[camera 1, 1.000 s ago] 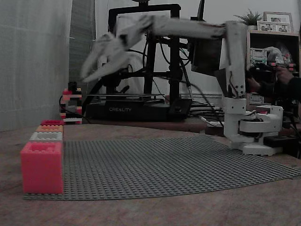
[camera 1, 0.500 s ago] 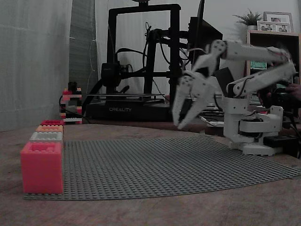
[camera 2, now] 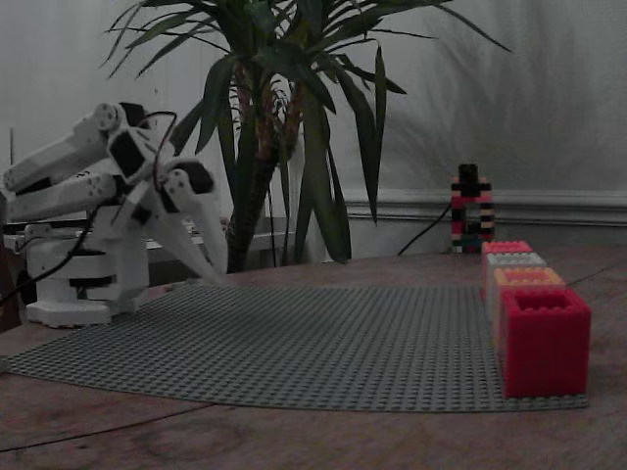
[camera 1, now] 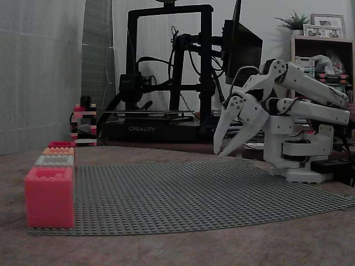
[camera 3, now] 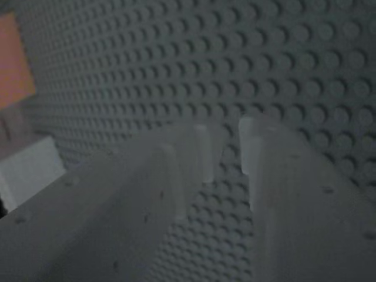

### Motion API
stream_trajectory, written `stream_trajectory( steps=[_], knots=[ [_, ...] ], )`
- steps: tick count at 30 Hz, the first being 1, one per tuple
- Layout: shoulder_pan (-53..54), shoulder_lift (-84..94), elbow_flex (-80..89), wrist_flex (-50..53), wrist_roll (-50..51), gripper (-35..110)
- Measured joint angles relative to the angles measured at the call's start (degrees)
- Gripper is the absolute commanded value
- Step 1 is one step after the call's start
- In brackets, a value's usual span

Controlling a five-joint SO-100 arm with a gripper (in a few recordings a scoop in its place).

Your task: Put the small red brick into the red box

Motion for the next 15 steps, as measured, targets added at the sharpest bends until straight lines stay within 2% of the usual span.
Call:
stream_trajectory(
  steps=[15],
  knots=[
    [-0.7, 0.0, 0.9, -0.4, 1.6, 0]
  ],
)
